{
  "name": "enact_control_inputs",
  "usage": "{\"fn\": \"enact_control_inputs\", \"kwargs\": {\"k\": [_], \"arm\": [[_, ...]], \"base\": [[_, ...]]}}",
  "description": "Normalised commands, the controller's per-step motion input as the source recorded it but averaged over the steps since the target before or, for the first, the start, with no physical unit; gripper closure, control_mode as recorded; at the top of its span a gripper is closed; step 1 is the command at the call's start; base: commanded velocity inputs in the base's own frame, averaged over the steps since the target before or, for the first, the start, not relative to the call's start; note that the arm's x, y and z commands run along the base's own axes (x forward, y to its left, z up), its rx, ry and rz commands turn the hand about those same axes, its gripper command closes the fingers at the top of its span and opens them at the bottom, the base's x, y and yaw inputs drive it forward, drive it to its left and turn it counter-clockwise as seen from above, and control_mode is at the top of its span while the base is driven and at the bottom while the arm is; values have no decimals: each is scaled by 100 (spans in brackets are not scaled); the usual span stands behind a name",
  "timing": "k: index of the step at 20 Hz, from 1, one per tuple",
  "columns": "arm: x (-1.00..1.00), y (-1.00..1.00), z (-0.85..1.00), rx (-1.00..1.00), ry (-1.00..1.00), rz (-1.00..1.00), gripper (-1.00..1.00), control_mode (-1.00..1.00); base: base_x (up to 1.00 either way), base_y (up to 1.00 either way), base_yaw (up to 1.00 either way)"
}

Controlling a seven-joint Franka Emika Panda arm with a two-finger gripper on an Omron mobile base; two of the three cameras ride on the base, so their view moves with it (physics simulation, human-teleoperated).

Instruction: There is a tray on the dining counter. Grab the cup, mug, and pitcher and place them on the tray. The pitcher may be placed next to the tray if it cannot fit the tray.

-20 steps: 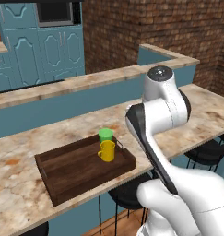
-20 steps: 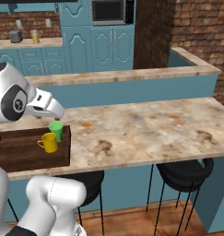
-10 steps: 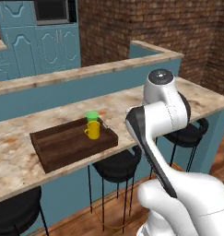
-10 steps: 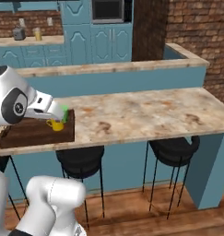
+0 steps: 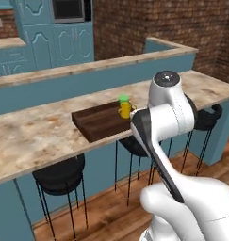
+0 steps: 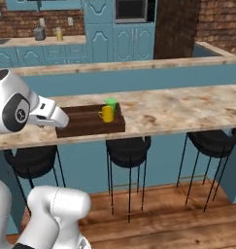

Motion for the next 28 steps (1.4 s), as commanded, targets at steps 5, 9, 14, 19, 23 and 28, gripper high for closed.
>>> {"fn": "enact_control_inputs", "kwargs": {"k": [5,9,14,19,23,28], "arm": [[0,0,0,0,0,0,-100,100],[0,0,0,0,0,0,-100,100],[0,0,0,0,0,0,-100,100],[0,0,0,0,0,0,-100,100],[0,0,0,0,0,0,-100,100],[0,0,0,0,0,0,-100,100]], "base": [[-46,100,0],[-43,100,0],[-38,100,0],[-30,100,0],[-16,100,0],[1,100,0]]}}
